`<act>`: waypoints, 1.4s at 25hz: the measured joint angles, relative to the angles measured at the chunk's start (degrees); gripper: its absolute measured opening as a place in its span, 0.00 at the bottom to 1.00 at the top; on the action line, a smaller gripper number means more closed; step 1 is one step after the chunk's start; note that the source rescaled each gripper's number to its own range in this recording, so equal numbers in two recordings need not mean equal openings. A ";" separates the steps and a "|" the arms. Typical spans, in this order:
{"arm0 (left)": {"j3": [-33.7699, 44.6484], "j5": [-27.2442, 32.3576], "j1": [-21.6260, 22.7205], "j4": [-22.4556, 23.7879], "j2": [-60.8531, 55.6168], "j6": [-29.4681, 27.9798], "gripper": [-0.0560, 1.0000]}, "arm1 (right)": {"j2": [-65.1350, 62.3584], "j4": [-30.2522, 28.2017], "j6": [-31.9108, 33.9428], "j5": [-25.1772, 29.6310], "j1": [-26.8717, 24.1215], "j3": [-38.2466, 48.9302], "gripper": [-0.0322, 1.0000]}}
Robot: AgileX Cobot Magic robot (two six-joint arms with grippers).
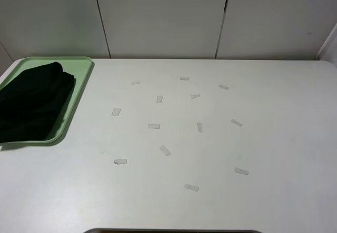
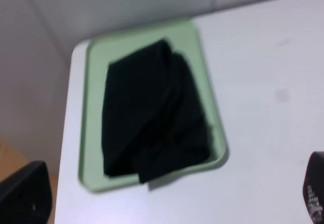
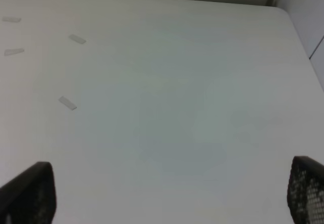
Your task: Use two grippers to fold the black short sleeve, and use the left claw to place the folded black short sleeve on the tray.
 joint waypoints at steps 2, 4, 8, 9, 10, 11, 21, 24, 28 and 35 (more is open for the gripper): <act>0.18 0.05 0.00 -2.84 -4.06 2.85 1.00 | 0.00 0.00 0.00 0.00 0.00 0.00 1.00; 1.99 0.05 0.00 -5.21 -6.85 3.44 1.00 | 0.00 0.00 0.00 0.00 0.00 0.00 1.00; 9.25 0.05 0.00 -9.63 -12.84 3.63 1.00 | 0.00 0.00 0.00 0.00 0.00 0.00 1.00; 11.47 -0.03 0.00 -10.98 -14.05 3.65 1.00 | 0.00 0.00 0.00 0.00 0.00 0.00 1.00; 13.34 -0.07 0.00 -11.72 -15.20 3.65 1.00 | 0.00 0.00 0.00 0.00 0.00 0.00 1.00; 15.53 -0.13 0.00 -12.60 -16.16 3.65 1.00 | 0.00 0.00 0.00 0.00 0.00 0.00 1.00; 27.47 -4.25 3.77 -16.90 -16.75 4.83 1.00 | 0.00 0.00 0.00 0.00 0.00 0.00 1.00; 27.58 -4.85 8.41 -17.42 -16.84 5.14 1.00 | 0.00 0.00 0.00 0.00 0.00 0.00 1.00; 27.58 -4.90 8.76 -17.54 -16.84 5.18 1.00 | 0.00 0.00 0.00 0.00 0.00 0.00 1.00; 27.58 -5.09 8.76 -17.60 -16.84 5.18 1.00 | 0.00 0.00 0.00 0.00 0.00 0.00 1.00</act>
